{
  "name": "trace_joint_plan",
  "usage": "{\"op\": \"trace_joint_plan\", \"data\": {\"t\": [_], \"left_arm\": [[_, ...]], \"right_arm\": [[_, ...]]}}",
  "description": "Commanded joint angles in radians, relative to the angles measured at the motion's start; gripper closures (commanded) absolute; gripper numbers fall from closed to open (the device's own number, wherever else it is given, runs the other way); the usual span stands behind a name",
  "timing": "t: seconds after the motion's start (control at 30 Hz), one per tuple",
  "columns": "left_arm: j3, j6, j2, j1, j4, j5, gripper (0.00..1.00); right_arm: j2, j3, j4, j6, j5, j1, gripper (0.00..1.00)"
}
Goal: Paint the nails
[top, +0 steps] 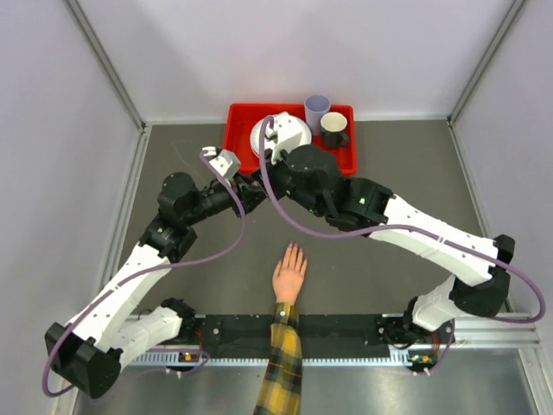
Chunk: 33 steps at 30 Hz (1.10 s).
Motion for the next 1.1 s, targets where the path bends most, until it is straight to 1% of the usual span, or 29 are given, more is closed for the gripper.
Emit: {"op": "trace_joint_plan", "data": {"t": [0.0,0.03,0.07,0.1,0.13,0.17,0.2,0.23,0.27,0.3,0.33,0.37,0.4,0.43,0.47,0.5,0.53,0.57,0.6,0.67,0.73,0.87,0.93,1.03,1.07], "left_arm": [[0.02,-0.064,0.015,0.021,0.278,-0.144,1.0],[0.019,-0.07,0.017,0.021,0.272,-0.112,1.0],[0.031,-0.064,0.017,0.02,0.256,-0.078,1.0],[0.038,-0.058,0.017,0.02,0.199,-0.029,1.0],[0.046,-0.045,0.012,0.021,0.167,0.059,1.0],[0.058,-0.029,0.006,0.021,0.134,0.116,1.0],[0.061,-0.007,-0.001,0.021,0.069,0.164,1.0],[0.063,0.005,-0.018,0.023,0.045,0.271,1.0],[0.071,0.015,-0.024,0.023,0.009,0.319,1.0],[0.074,0.013,-0.027,0.023,-0.02,0.377,1.0],[0.078,0.002,-0.024,0.023,-0.031,0.452,1.0],[0.087,-0.017,-0.017,0.021,-0.025,0.583,1.0],[0.089,-0.104,0.003,0.021,-0.006,0.645,1.0],[0.086,-0.163,0.012,0.021,0.098,0.69,1.0],[0.078,-0.226,0.022,0.021,0.155,0.757,1.0],[0.075,-0.323,0.032,0.021,0.221,0.773,1.0],[0.075,-0.346,0.035,0.021,0.275,0.779,1.0],[0.078,-0.353,0.037,0.021,0.283,0.795,1.0],[0.083,-0.366,0.042,0.02,0.291,0.808,1.0],[0.092,-0.372,0.046,0.021,0.297,0.815,1.0],[0.095,-0.37,0.051,0.02,0.295,0.816,1.0],[0.095,-0.367,0.049,0.02,0.295,0.815,1.0],[0.091,-0.364,0.048,0.02,0.295,0.807,1.0],[0.089,-0.361,0.051,0.018,0.295,0.807,1.0],[0.089,-0.36,0.051,0.018,0.297,0.807,1.0]], "right_arm": [[-0.007,0.036,-0.108,0.128,0.065,0.056,0.83],[-0.024,0.045,-0.105,0.11,0.045,0.053,0.72],[-0.031,0.057,-0.125,0.11,0.014,0.029,0.62],[-0.042,0.07,-0.133,0.107,-0.059,0.008,0.49],[-0.059,0.077,-0.133,0.09,-0.114,-0.017,0.46],[-0.091,0.082,-0.141,0.085,-0.157,-0.064,0.45],[-0.117,0.079,-0.135,0.07,-0.249,-0.086,0.39],[-0.14,0.065,-0.116,0.013,-0.327,-0.107,0.35],[-0.172,0.064,-0.113,-0.013,-0.405,-0.133,0.31],[-0.183,0.059,-0.112,-0.045,-0.573,-0.182,0.3],[-0.186,0.054,-0.118,-0.117,-0.681,-0.209,0.29],[-0.179,0.056,-0.134,-0.155,-0.796,-0.226,0.3],[-0.177,0.056,-0.171,-0.198,-0.987,-0.238,0.31],[-0.18,0.033,-0.171,-0.278,-1.053,-0.24,0.32],[-0.185,0.015,-0.158,-0.295,-1.108,-0.244,0.34],[-0.192,-0.001,-0.121,-0.301,-1.18,-0.261,0.36],[-0.193,-0.025,-0.092,-0.291,-1.217,-0.27,0.39],[-0.193,-0.038,-0.066,-0.285,-1.26,-0.282,0.44],[-0.185,-0.048,-0.04,-0.271,-1.309,-0.292,0.48],[-0.173,-0.056,0.003,-0.251,-1.345,-0.304,0.54],[-0.148,-0.05,0.034,-0.239,-1.394,-0.304,0.55],[-0.11,-0.035,0.042,-0.239,-1.42,-0.304,0.53],[-0.099,-0.03,0.063,-0.191,-1.434,-0.304,0.54],[-0.079,-0.016,0.076,-0.177,-1.452,-0.304,0.57],[-0.071,-0.018,0.079,-0.174,-1.452,-0.304,0.6]]}}
